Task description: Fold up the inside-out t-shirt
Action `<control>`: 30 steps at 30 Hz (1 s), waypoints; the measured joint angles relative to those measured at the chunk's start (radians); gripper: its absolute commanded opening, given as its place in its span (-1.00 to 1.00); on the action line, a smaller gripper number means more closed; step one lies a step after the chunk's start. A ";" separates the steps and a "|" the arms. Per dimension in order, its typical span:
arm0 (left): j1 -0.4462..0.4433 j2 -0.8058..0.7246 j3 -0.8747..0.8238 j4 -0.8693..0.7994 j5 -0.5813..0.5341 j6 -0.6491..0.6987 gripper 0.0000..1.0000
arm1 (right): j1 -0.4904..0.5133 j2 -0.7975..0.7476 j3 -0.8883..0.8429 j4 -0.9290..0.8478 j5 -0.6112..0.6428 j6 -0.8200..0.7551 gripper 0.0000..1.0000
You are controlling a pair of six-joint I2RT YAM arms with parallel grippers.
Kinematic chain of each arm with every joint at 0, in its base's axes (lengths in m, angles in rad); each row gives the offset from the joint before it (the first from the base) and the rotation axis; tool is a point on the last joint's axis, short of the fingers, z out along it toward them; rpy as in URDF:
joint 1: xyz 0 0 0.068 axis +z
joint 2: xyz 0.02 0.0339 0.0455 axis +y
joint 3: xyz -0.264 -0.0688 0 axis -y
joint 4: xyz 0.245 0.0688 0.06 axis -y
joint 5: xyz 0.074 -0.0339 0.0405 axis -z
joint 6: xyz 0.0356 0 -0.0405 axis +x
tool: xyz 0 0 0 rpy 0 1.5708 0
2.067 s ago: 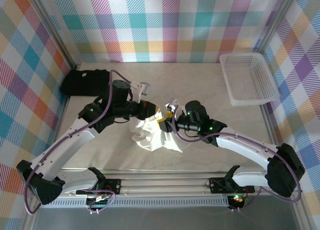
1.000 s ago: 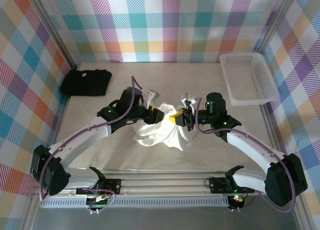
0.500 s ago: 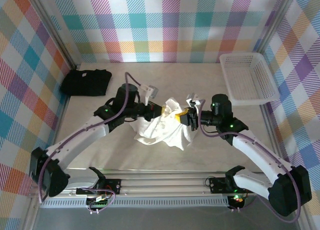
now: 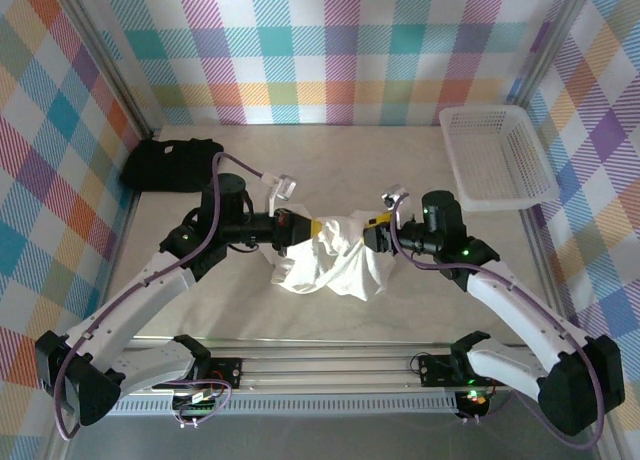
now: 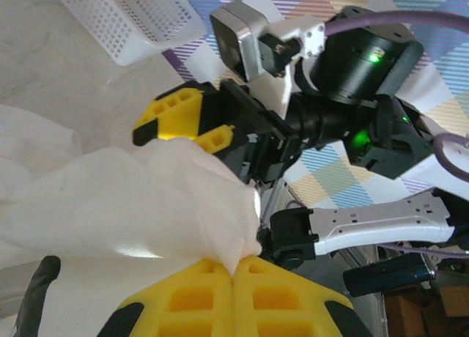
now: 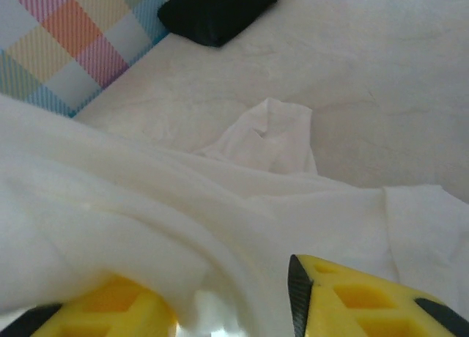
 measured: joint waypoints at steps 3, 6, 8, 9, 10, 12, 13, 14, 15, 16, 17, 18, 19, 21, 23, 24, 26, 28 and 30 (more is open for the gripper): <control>0.006 0.002 0.000 0.001 -0.017 -0.018 -1.00 | 0.006 -0.070 -0.002 -0.058 0.016 -0.013 -0.02; 0.008 0.008 0.000 -0.001 -0.036 -0.026 -1.00 | 0.029 -0.147 -0.024 -0.076 -0.001 -0.014 0.00; 0.009 0.012 0.000 -0.004 -0.048 -0.033 -1.00 | 0.077 -0.178 -0.045 -0.080 -0.018 -0.015 0.02; 0.009 0.013 0.000 -0.006 -0.053 -0.034 -1.00 | 0.106 -0.182 -0.052 -0.079 -0.025 -0.014 0.02; 0.011 0.014 0.000 -0.007 -0.057 -0.036 -1.00 | 0.147 -0.182 -0.058 -0.079 -0.029 -0.016 0.02; 0.013 0.016 0.000 -0.008 -0.062 -0.037 -1.00 | 0.222 -0.168 -0.060 -0.076 -0.033 -0.021 0.02; 0.013 0.018 0.000 -0.008 -0.067 -0.037 -1.00 | 0.256 -0.158 -0.060 -0.070 -0.032 -0.027 0.02; 0.013 0.020 0.000 -0.008 -0.070 -0.037 -1.00 | 0.289 -0.144 -0.059 -0.065 -0.032 -0.035 0.02; 0.013 0.021 0.000 -0.009 -0.072 -0.037 -1.00 | 0.318 -0.130 -0.057 -0.062 -0.032 -0.040 0.01; 0.013 0.024 0.000 -0.009 -0.076 -0.037 -1.00 | 0.343 -0.109 -0.052 -0.061 -0.026 -0.046 0.01; 0.013 0.027 0.000 -0.011 -0.078 -0.038 -1.00 | 0.360 -0.088 -0.046 -0.057 -0.020 -0.049 0.00; 0.013 0.028 0.000 -0.014 -0.079 -0.037 -1.00 | 0.373 -0.066 -0.039 -0.049 -0.010 -0.050 0.01; 0.013 0.030 0.000 -0.019 -0.079 -0.037 -1.00 | 0.383 -0.045 -0.032 -0.036 0.003 -0.047 0.02; 0.013 0.030 0.000 -0.026 -0.079 -0.037 -1.00 | 0.392 -0.003 -0.025 0.008 0.044 -0.032 0.07; 0.013 0.030 0.000 -0.027 -0.079 -0.037 -1.00 | 0.393 0.029 -0.025 0.058 0.097 -0.007 0.10; 0.013 0.030 0.000 -0.027 -0.079 -0.037 -1.00 | 0.393 0.041 -0.025 0.078 0.124 0.002 0.11; 0.013 0.030 0.000 -0.027 -0.079 -0.037 -1.00 | 0.393 0.060 -0.025 0.121 0.174 0.020 0.13; 0.013 0.030 0.000 -0.027 -0.079 -0.037 -1.00 | 0.393 0.073 -0.025 0.156 0.205 0.029 0.13; 0.013 0.030 0.000 -0.027 -0.079 -0.037 -1.00 | 0.393 0.089 -0.021 0.190 0.226 0.039 0.01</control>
